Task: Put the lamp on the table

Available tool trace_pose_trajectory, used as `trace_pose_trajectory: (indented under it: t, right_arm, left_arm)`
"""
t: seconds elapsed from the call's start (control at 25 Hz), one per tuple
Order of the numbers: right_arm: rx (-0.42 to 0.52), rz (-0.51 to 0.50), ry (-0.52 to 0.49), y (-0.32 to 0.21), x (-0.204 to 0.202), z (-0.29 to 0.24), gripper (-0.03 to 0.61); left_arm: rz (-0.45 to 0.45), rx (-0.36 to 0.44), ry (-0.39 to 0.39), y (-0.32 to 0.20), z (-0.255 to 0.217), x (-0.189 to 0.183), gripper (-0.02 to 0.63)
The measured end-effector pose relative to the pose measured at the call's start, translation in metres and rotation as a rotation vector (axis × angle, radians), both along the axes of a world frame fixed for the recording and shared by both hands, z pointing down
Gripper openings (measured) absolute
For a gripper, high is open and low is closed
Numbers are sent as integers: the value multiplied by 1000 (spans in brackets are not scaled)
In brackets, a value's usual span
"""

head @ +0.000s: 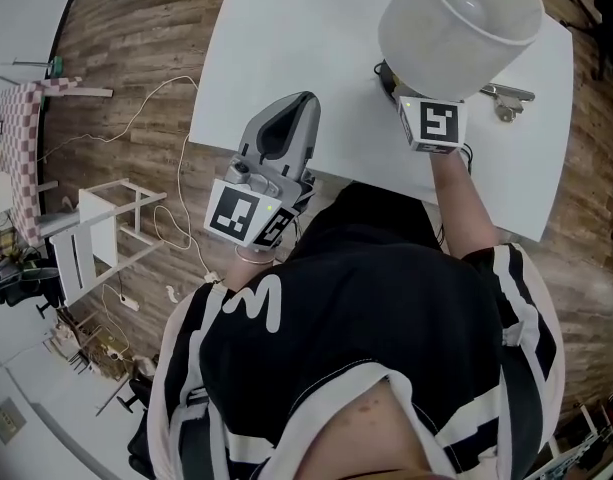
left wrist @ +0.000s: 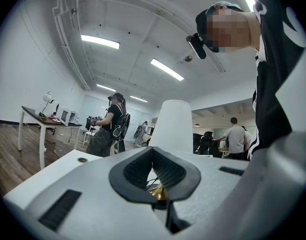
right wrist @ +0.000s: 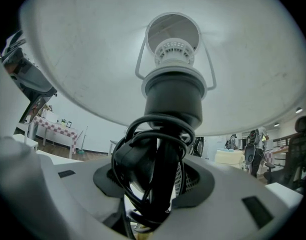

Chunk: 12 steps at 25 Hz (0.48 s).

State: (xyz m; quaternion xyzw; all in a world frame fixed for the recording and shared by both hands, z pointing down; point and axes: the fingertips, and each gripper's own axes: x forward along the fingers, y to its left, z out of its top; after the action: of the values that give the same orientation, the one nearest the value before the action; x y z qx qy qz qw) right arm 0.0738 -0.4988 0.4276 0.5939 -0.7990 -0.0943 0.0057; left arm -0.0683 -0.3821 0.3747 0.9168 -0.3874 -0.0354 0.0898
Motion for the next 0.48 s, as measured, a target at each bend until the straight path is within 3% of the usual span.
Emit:
trace_pose_trajectory:
  t: [0.48]
  right_arm:
    - [-79, -12, -23, 21, 5, 14, 238]
  left_arm:
    - [77, 21, 9, 1, -5, 20, 5]
